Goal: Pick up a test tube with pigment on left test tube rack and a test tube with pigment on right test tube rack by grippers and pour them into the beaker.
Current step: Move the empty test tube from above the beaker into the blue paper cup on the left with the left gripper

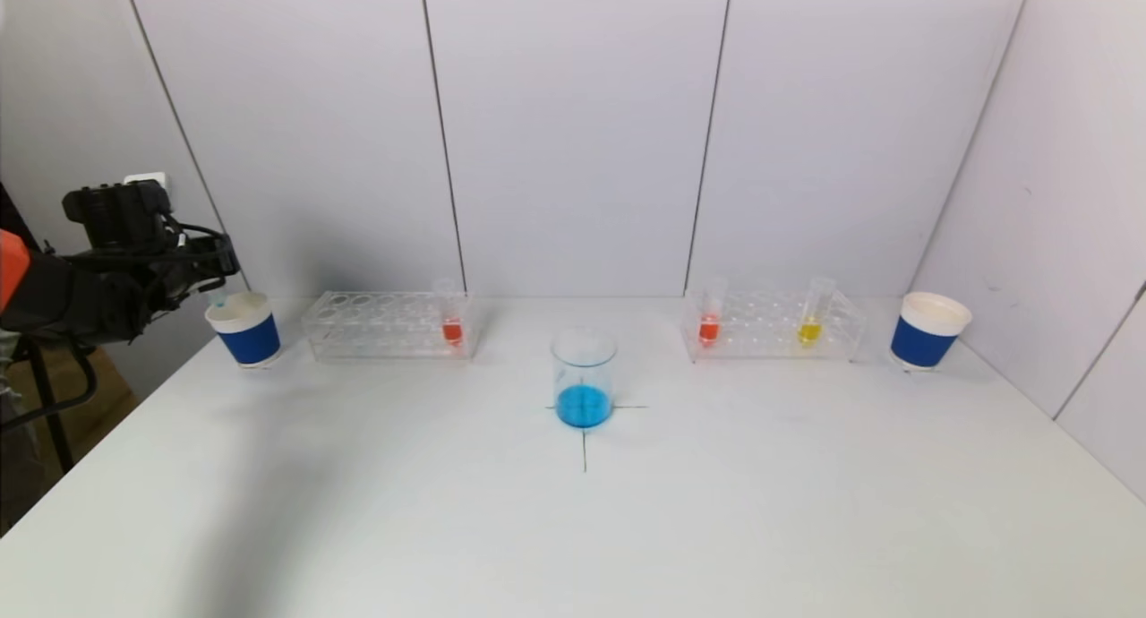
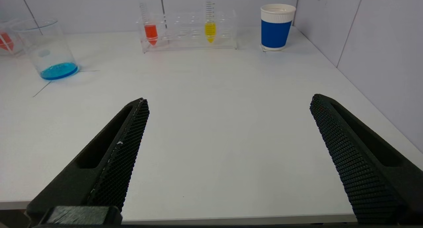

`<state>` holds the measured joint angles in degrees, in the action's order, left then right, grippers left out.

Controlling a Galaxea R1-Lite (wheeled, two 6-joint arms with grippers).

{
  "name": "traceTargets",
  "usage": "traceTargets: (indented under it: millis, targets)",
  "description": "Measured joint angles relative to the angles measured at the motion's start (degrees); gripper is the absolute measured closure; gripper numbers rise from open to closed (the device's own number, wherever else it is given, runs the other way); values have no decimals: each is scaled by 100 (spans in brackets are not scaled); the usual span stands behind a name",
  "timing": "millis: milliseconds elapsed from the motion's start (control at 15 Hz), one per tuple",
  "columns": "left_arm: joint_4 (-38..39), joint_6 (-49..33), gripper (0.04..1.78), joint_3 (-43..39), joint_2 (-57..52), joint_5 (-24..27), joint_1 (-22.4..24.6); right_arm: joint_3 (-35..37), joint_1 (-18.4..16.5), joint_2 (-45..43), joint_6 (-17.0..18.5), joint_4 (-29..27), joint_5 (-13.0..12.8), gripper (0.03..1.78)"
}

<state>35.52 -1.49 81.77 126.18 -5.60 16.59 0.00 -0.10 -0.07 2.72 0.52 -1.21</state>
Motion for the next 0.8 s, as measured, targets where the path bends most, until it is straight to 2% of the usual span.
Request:
traceTargets:
  millis: [800]
  targets:
    - [205,12,135,-49,518,138,-30,0,0,0,-2,-1,-2,4]
